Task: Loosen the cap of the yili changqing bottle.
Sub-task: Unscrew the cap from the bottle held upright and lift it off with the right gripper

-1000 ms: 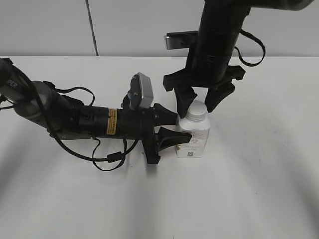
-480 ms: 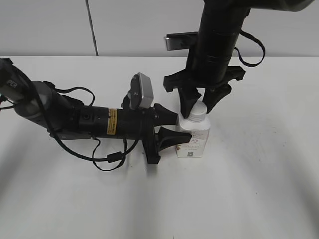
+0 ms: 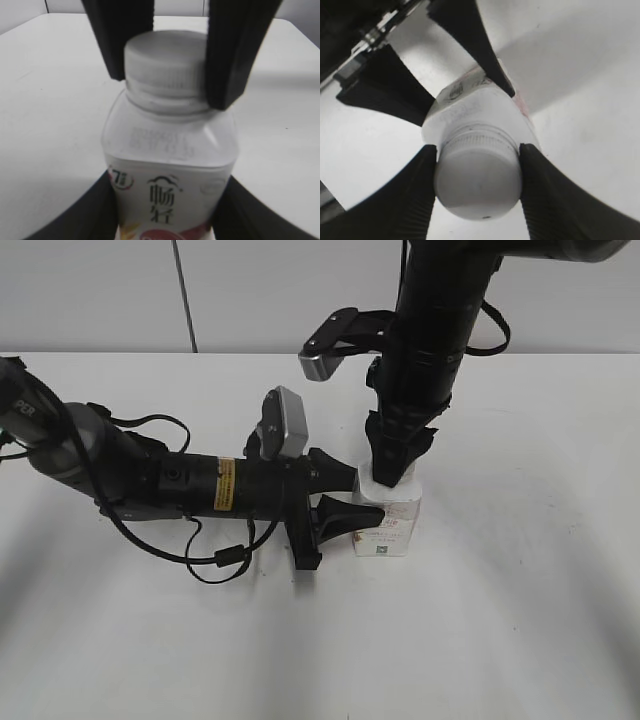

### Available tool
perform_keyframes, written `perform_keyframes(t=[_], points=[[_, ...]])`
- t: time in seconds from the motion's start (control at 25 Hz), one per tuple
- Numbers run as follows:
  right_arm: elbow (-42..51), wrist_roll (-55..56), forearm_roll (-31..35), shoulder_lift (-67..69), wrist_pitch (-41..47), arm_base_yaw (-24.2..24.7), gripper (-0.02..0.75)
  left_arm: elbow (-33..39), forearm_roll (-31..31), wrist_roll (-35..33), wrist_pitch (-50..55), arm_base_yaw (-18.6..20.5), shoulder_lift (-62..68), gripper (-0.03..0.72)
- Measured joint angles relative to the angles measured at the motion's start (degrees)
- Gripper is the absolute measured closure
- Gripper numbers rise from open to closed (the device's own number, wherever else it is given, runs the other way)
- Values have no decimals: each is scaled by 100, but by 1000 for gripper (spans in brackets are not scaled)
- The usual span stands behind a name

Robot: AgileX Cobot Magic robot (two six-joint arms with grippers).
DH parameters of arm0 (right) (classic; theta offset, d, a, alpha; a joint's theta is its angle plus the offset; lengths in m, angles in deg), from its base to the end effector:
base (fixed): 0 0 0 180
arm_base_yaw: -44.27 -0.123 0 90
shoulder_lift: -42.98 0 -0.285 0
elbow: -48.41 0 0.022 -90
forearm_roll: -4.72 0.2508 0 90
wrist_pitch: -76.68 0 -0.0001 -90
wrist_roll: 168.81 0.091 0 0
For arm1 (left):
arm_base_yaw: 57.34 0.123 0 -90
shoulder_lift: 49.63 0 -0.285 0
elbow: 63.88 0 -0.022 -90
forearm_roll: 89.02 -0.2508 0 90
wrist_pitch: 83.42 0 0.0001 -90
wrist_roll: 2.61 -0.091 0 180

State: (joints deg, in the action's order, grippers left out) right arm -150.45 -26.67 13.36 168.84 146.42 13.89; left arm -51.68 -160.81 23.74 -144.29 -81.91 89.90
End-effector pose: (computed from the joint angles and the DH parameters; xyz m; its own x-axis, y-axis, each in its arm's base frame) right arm 0.3546 0.2228 0.2118 -0.4164 -0.8998 -0.1301 -0.9090 0.4089 0.0808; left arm 0.3305 -0.2341 0.0702 0.0049 0.3009 -0.9537 0.9965 0.0780 0.0297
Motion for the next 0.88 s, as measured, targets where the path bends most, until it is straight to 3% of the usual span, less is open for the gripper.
perform_keyframes(t=[0.28,0.88], points=[[0,-2171,-38,0,0,-9,342,0,0,0,0,0,0,352],[-5,-2793,-69,-41,4,-9,342,0,20,0,4,0,0,353]])
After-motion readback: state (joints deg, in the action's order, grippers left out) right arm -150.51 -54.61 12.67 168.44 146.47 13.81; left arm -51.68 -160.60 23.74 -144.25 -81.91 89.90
